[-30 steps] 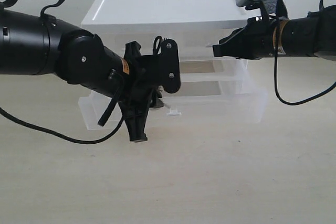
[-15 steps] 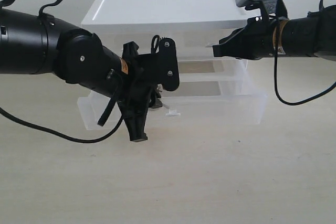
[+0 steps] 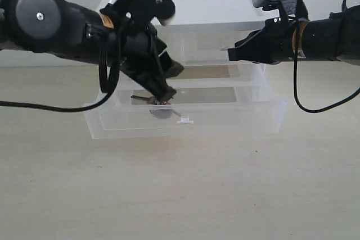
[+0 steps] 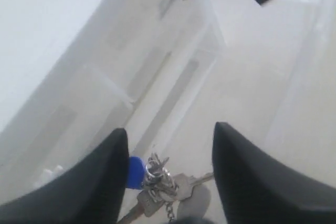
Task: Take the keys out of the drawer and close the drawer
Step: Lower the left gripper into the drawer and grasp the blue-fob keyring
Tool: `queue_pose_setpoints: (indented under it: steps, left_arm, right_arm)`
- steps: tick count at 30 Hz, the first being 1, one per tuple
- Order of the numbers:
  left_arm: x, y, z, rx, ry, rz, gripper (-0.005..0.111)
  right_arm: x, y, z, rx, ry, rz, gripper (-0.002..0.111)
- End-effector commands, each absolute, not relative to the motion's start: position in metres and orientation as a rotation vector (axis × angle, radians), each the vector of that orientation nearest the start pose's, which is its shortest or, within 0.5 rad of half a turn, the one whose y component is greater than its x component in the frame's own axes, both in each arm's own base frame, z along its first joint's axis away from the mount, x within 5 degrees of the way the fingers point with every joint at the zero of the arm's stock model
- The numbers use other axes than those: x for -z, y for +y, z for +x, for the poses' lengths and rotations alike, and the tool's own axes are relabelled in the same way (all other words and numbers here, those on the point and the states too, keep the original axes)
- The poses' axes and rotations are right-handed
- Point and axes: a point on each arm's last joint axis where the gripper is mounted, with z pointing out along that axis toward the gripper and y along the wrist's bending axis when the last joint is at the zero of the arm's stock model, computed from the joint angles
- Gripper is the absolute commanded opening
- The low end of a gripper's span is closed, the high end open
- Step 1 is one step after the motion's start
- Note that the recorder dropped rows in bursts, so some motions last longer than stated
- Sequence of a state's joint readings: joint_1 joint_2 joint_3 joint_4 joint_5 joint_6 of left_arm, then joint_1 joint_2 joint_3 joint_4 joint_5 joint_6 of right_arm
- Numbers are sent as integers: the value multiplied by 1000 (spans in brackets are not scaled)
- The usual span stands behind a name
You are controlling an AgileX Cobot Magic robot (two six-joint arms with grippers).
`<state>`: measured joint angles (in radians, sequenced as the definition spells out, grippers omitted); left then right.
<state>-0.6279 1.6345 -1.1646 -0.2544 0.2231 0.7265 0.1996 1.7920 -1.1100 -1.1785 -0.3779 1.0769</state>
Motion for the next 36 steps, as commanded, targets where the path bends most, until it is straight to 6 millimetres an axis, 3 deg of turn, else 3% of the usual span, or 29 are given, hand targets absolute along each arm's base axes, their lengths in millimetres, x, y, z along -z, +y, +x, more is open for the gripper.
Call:
queue_pose_setpoints:
  steps: [1, 6, 14, 18, 24, 36]
  left_arm:
    - [-281, -216, 319, 310, 2045, 950, 44]
    - [-265, -217, 354, 375, 2238, 880, 54]
    - [-231, -229, 382, 335, 2362, 890, 60]
    - [-217, -224, 387, 232, 2421, 856, 60]
    - [-202, -226, 390, 222, 2447, 869, 60]
    - [-195, -231, 387, 301, 2451, 948, 60]
  right_arm:
    - [-234, 108, 385, -425, 1943, -479, 0]
    - [-234, 108, 385, -425, 1943, -479, 0]
    - [-234, 108, 385, -423, 1945, -479, 0]
    - [-234, 108, 385, -423, 1944, -478, 0]
    - [-234, 108, 385, -424, 1944, -475, 0]
    - [-234, 108, 385, -426, 1943, -477, 0]
